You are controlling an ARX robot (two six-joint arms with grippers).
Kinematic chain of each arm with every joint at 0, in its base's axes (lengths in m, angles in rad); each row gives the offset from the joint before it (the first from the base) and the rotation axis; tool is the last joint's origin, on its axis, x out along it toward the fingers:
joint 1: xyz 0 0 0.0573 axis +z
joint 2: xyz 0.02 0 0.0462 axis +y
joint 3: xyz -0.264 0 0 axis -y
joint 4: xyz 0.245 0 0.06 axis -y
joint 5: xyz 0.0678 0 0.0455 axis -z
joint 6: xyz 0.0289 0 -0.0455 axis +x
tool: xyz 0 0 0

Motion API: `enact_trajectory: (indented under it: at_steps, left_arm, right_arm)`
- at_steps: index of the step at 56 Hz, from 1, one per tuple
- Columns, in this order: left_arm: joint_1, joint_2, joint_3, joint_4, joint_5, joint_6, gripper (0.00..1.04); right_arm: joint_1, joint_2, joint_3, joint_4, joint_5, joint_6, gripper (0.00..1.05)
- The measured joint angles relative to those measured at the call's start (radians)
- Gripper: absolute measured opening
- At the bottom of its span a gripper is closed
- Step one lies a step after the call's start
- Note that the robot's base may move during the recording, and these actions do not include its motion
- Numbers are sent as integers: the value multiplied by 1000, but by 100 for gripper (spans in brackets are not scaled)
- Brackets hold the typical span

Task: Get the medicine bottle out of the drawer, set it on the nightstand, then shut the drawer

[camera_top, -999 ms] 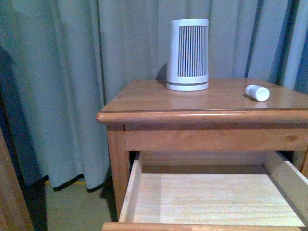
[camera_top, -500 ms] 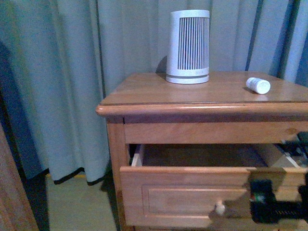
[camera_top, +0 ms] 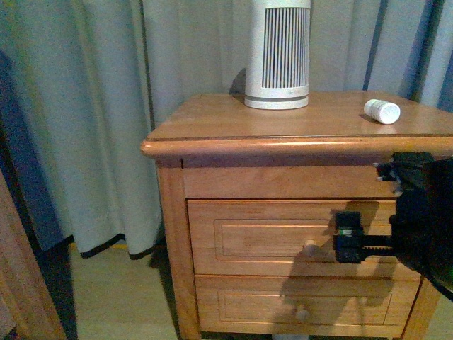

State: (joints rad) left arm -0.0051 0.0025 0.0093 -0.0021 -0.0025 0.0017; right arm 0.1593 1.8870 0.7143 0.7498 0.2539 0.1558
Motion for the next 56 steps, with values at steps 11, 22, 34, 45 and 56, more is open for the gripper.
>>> enact_trajectory:
  at_steps: [11,22,34,45,56]
  left_arm:
    - [0,0,0,0,0,0,98]
    - [0,0,0,0,0,0,98]
    - [0,0,0,0,0,0,98]
    - [0,0,0,0,0,0,98]
    - [0,0,0,0,0,0,98]
  right_arm:
    - [-4,-460,-275,-169,13,5,98]
    - [-59,-954,-447,-371,45,-23,98]
    - [-52,-1456,-598,-639,151,-24,98]
    - [14,-1790,-678,-801,221,-74,98]
    - [-42,-1843,-700,-769,49,-114,91]
